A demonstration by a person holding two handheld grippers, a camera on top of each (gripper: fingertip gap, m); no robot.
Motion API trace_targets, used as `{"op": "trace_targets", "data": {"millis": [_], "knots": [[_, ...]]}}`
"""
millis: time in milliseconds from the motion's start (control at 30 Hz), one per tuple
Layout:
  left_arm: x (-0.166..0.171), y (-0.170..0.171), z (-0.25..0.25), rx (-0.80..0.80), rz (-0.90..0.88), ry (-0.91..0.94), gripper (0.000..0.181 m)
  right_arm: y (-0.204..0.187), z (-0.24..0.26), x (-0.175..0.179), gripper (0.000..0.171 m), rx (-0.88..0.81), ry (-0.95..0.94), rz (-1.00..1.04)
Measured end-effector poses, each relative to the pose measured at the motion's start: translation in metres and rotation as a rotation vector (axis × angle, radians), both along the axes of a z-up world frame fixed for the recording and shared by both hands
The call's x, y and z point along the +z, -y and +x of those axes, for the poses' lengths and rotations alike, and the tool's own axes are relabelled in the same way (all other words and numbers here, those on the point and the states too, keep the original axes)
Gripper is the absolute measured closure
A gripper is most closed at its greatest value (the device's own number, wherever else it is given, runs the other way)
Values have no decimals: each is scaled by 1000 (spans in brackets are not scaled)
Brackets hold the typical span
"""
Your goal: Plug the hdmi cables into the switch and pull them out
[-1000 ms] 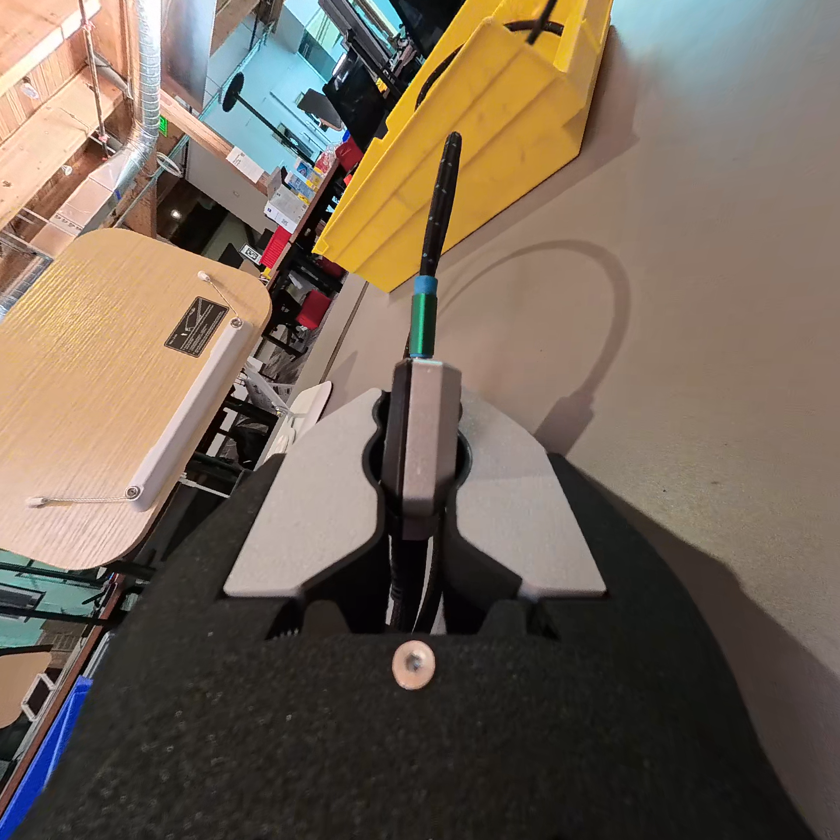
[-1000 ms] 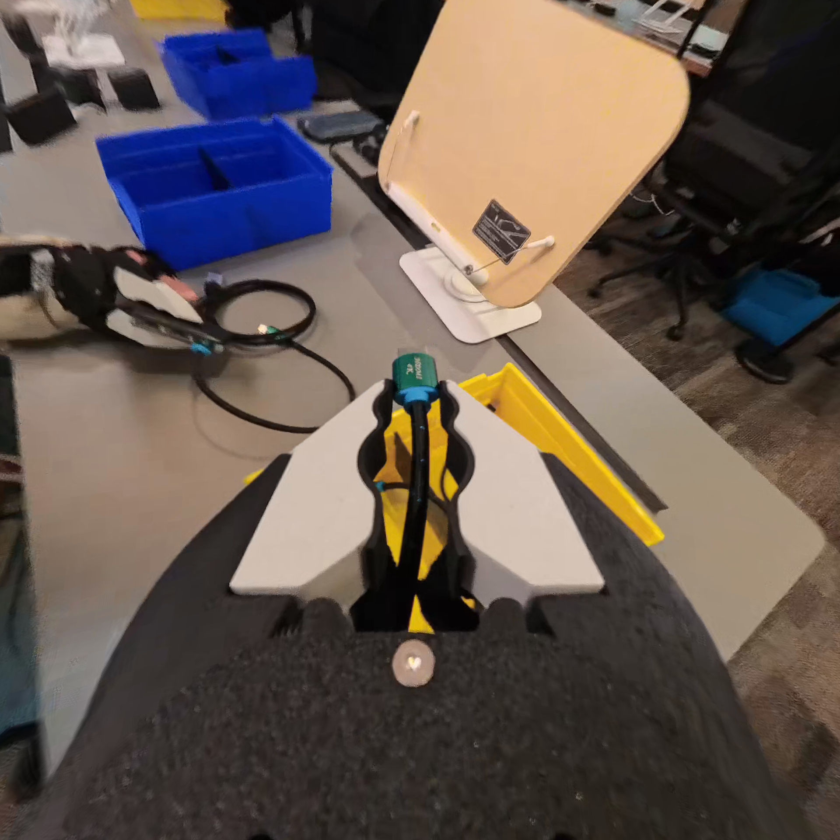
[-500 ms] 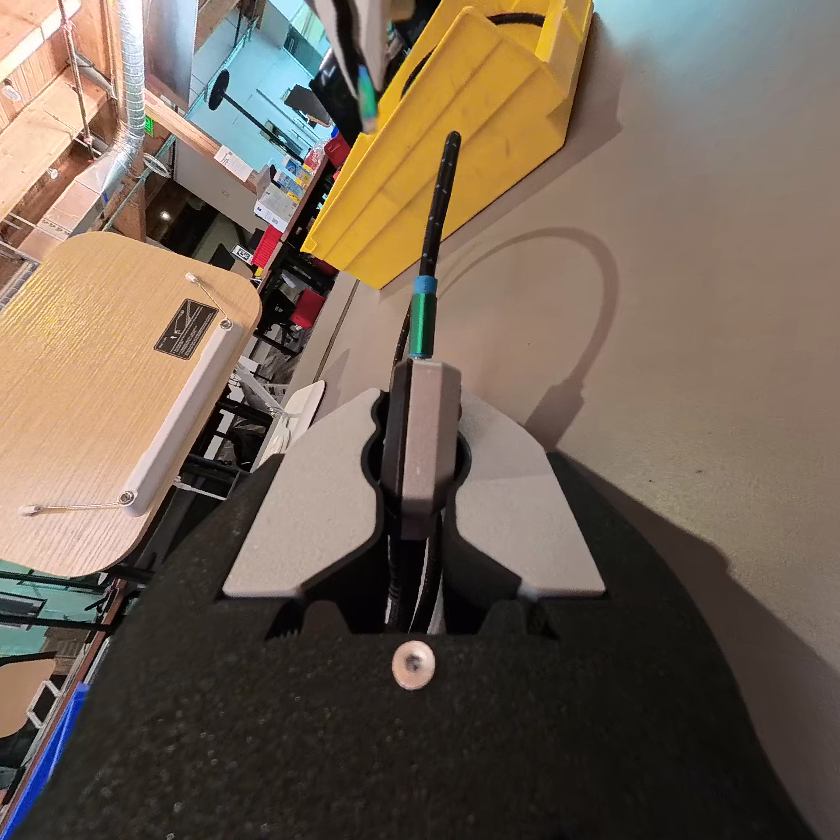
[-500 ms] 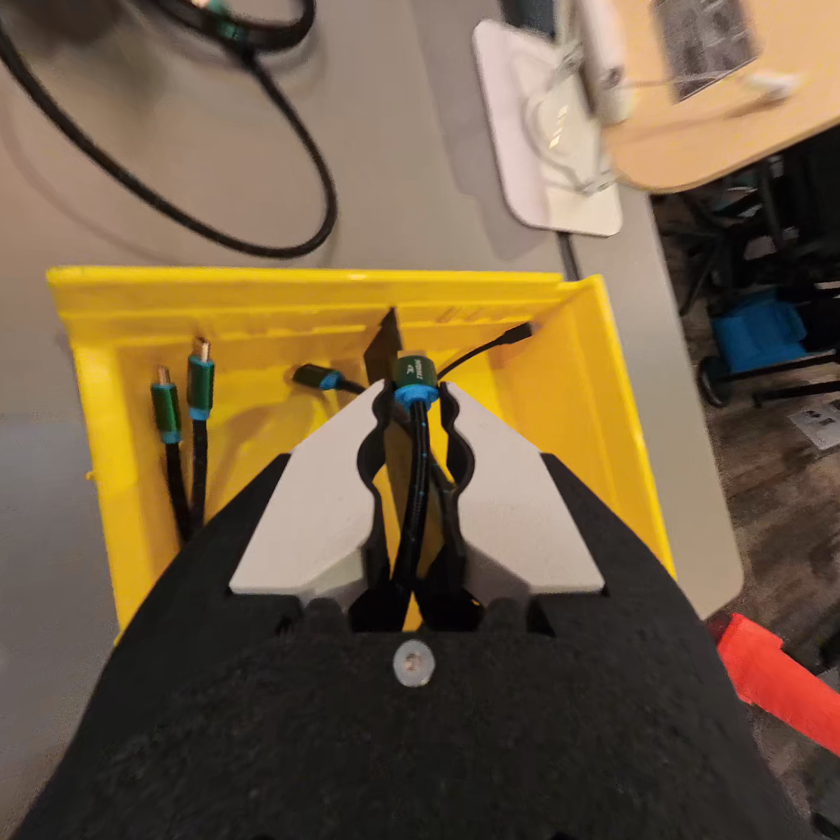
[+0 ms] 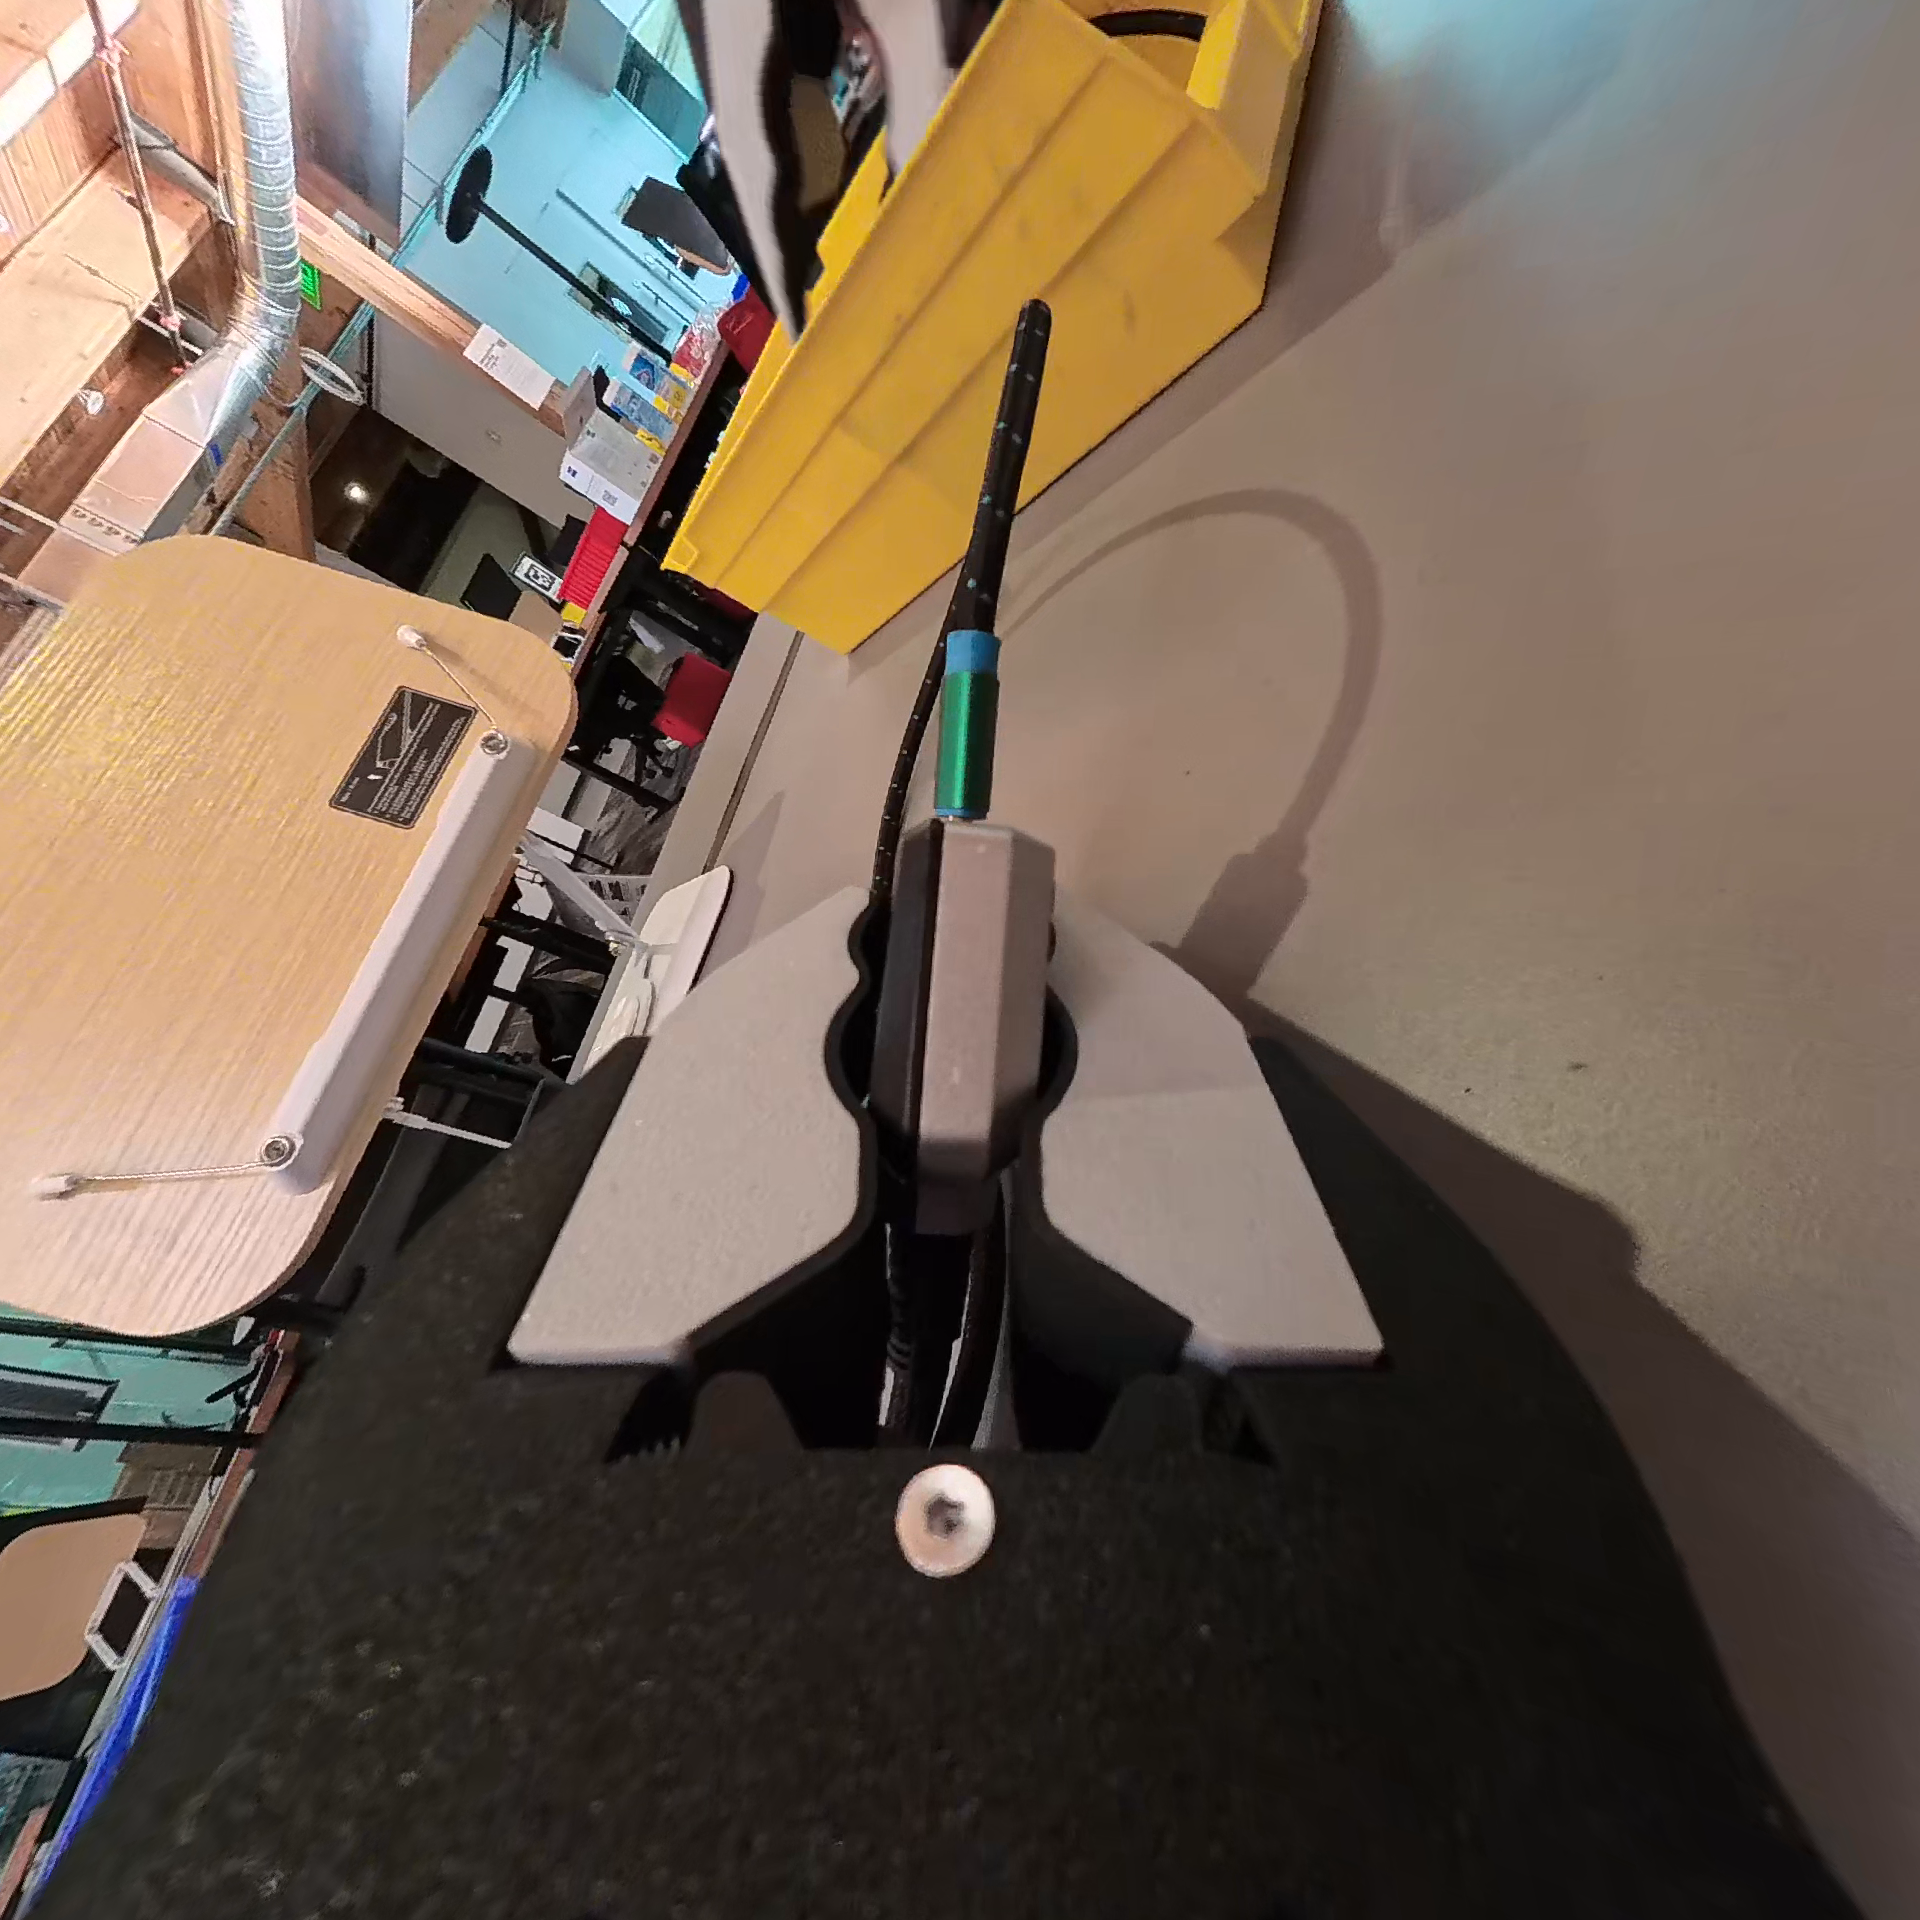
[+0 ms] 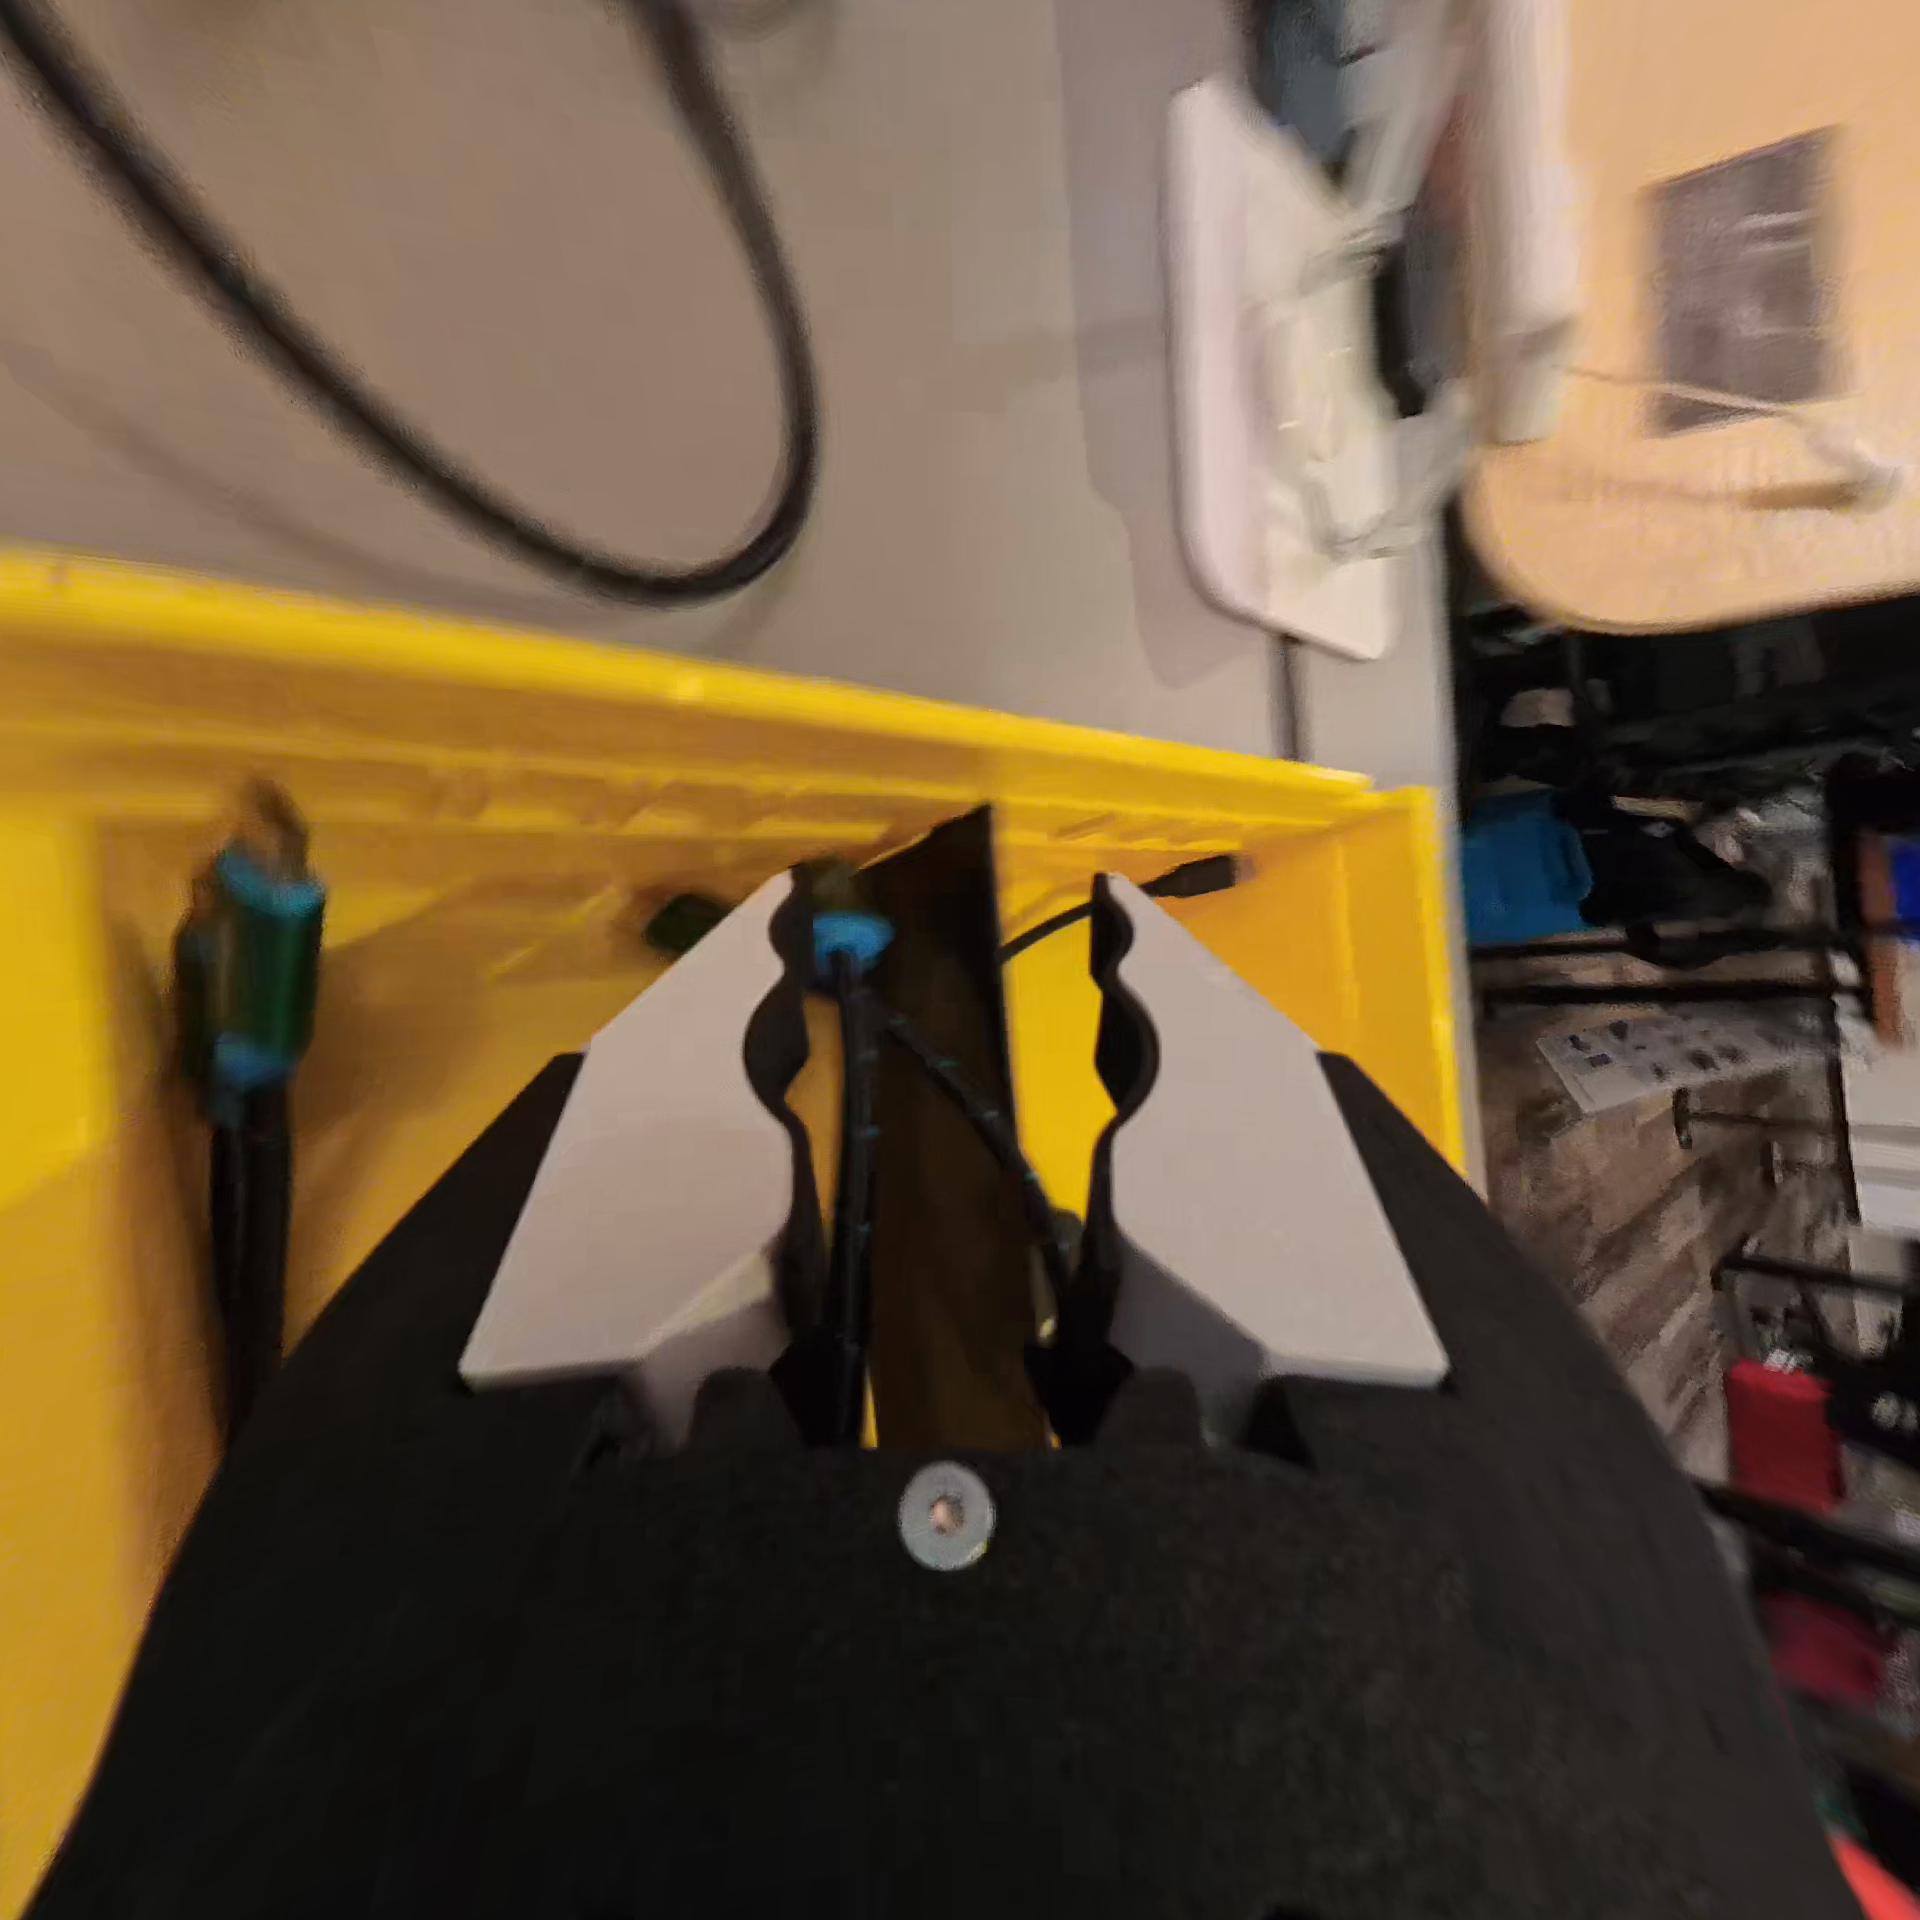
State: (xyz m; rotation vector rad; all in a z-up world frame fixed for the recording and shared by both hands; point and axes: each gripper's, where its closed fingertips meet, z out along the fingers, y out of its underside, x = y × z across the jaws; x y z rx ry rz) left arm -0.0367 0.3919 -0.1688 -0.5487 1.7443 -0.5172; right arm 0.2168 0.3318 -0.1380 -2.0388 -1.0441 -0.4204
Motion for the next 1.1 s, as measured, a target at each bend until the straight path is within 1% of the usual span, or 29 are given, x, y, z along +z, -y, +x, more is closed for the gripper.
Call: {"op": "trace_targets", "data": {"millis": [33, 67, 100, 133, 200, 233, 267, 333, 367, 433, 533, 600, 633, 700, 733, 767, 833, 900, 1000, 1033, 1067, 1100], "knots": [[0, 0, 0, 0, -1, 2, 158, -9, 1, 20, 113, -74, -83, 119], [1, 0, 0, 1, -2, 6, 158, -13, 3, 35, 111, -121, -161, 206], [2, 0, -1, 0, -4, 10, 158, -12, 6, 45, 115, -148, -200, 238], [3, 0, -1, 0, -6, 13, 158, -10, 11, 51, 115, -192, -228, 247], [5, 0, -1, 2, -3, 23, 158, -8, 17, 72, 119, -268, -355, 346], [6, 0, -1, 3, -2, 31, 158, -6, 20, 87, 129, -293, -441, 429], [7, -1, -1, 4, -4, 36, 158, -3, 23, 103, 135, -307, -537, 513], [8, -1, -1, 6, -11, 39, 158, 7, 26, 127, 135, -312, -724, 612], [8, -1, -1, 8, -11, 40, 158, 10, 30, 134, 132, -324, -777, 646], [7, -1, -1, 7, -8, 37, 158, 18, 44, 150, 126, -359, -784, 715], [8, -1, 0, 8, -8, 38, 158, 35, 70, 193, 116, -409, -748, 885], [9, -2, -1, 11, -9, 44, 158, 47, 87, 221, 117, -469, -643, 972], [9, -2, -1, 13, -12, 47, 158, 54, 92, 235, 120, -490, -594, 1014], [12, -3, -1, 15, -21, 58, 158, 59, 83, 252, 127, -492, -592, 1017], [14, -4, -1, 17, -26, 67, 158, 57, 65, 248, 125, -451, -608, 933], [16, -4, -2, 18, -31, 79, 158, 52, 36, 239, 126, -361, -632, 831], [22, -5, -5, 20, -35, 108, 158, 43, -18, 222, 124, -313, -788, 704], [27, -5, -8, 26, -35, 134, 158, 31, -85, 188, 125, -273, -925, 533], [33, -5, -10, 36, -38, 164, 158, 18, -195, 124, 123, -166, -1047, 305], [35, -5, -11, 38, -41, 173, 159, 17, -231, 105, 118, -108, -1088, 241], [37, -4, -11, 39, -45, 182, 159, 16, -256, 89, 116, -74, -1097, 209], [39, -4, -12, 39, -53, 191, 159, 13, -267, 76, 118, -111, -1109, 225]]}}
